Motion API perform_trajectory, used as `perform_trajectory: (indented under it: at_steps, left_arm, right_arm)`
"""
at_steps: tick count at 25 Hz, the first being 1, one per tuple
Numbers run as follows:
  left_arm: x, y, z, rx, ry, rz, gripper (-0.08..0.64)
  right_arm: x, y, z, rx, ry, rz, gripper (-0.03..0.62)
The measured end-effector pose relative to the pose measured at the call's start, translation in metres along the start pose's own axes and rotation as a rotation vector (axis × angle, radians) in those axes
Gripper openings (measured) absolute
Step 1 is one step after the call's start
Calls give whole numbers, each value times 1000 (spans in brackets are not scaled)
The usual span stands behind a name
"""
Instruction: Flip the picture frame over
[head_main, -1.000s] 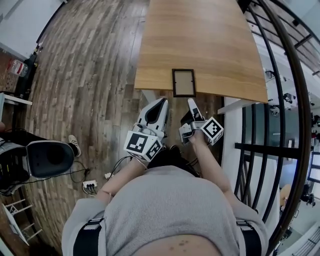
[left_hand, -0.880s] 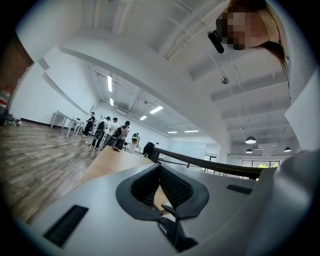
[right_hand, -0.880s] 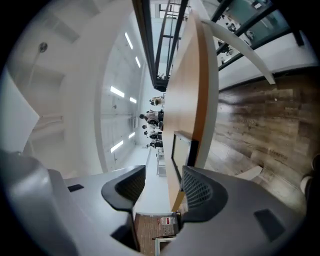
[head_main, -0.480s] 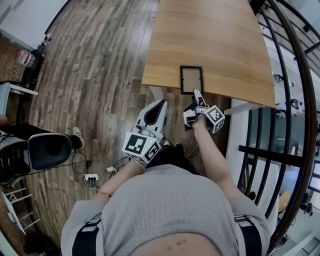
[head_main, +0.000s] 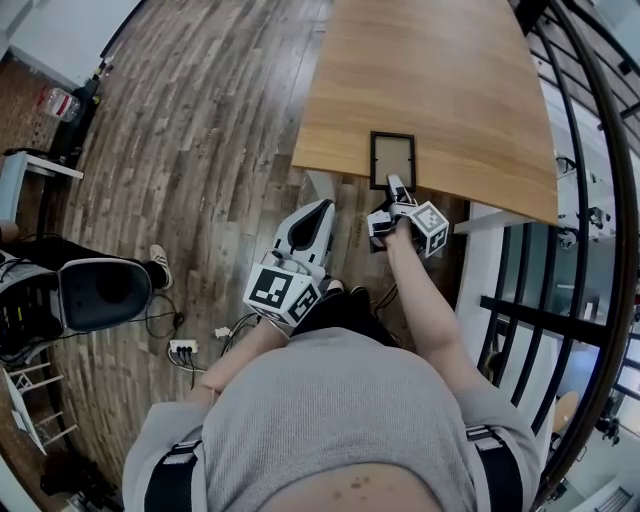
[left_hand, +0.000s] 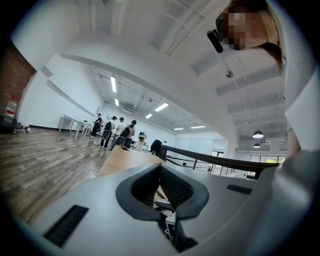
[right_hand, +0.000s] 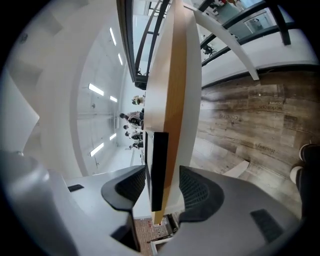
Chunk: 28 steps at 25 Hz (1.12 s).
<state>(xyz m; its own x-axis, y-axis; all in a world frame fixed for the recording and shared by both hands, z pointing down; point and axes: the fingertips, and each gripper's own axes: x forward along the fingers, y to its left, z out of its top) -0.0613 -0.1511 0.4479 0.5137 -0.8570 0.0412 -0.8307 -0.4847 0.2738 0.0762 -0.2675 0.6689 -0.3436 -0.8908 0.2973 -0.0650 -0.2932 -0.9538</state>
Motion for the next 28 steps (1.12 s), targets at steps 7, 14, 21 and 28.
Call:
perform_trajectory:
  at_steps: [7, 14, 21, 28]
  left_arm:
    - [0, 2, 6, -6, -17, 4, 6]
    - [5, -1, 8, 0, -20, -18, 6]
    - [6, -8, 9, 9, -18, -22, 6]
    - [7, -12, 8, 0, -21, -34, 6]
  right_arm:
    - [-13, 4, 6, -8, -72, 57, 84]
    - [-25, 3, 2, 36, -99, 36, 83]
    - [-36, 11, 9, 14, -125, 7, 81]
    - [-49, 45, 31, -190, -164, -24, 81]
